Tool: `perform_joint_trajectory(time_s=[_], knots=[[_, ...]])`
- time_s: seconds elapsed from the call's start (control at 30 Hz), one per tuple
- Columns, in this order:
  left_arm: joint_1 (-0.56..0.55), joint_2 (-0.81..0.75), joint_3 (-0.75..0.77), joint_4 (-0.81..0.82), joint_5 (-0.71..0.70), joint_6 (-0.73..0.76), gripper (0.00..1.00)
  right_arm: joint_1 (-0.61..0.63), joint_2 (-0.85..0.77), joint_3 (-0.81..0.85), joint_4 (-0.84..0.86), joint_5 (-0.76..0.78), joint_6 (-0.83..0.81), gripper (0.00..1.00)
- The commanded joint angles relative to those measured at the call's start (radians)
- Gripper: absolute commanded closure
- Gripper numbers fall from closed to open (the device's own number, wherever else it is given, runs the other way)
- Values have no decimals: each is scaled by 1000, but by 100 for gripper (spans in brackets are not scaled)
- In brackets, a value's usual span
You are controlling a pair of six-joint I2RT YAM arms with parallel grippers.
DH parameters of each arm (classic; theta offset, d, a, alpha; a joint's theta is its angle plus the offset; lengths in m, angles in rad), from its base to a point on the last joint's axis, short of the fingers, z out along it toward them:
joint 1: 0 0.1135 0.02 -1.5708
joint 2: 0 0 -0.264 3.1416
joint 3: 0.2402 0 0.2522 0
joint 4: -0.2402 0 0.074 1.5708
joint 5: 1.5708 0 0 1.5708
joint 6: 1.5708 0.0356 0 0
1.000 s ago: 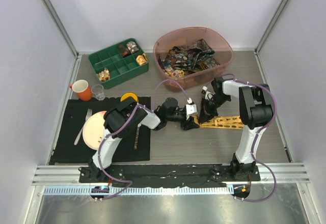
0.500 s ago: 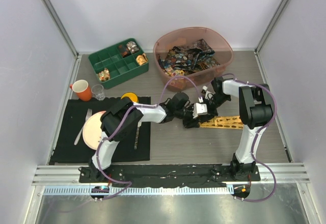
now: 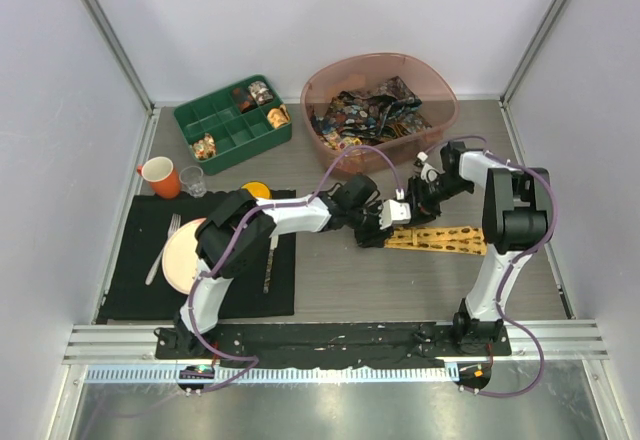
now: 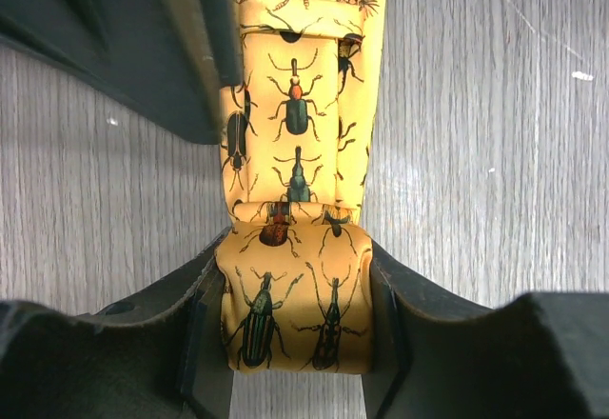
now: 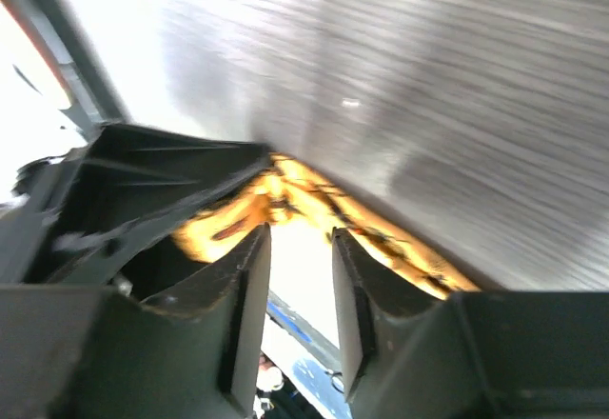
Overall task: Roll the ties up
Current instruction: Roll the tie at the center of the board.
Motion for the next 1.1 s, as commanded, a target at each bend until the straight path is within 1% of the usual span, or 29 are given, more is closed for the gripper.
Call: perform_joint_trajectory(time_s=[0.0, 0.13, 0.33, 0.47, 0.7, 0.83, 0.9, 0.97, 1.07], knots=[[20, 69, -18, -292, -100, 38, 98, 13, -70, -36, 72, -219, 31, 58], [18, 80, -5, -308, -98, 48, 98, 13, -104, -108, 177, -296, 108, 56], [18, 98, -5, -313, -98, 53, 98, 14, -142, -191, 270, -346, 162, 57], [18, 98, -11, -305, -95, 47, 98, 40, -187, -234, 310, -323, 183, 57], [18, 96, -18, -298, -97, 48, 98, 103, -191, -257, 373, -238, 221, 57], [18, 95, -24, -295, -97, 47, 98, 111, -159, -257, 353, -156, 186, 64], [20, 93, -27, -293, -95, 45, 98, 113, -145, -246, 318, -114, 153, 70], [18, 93, -30, -293, -94, 42, 98, 111, -135, -242, 307, -95, 146, 72], [18, 93, -31, -290, -90, 41, 98, 119, -133, -246, 313, -69, 145, 85]])
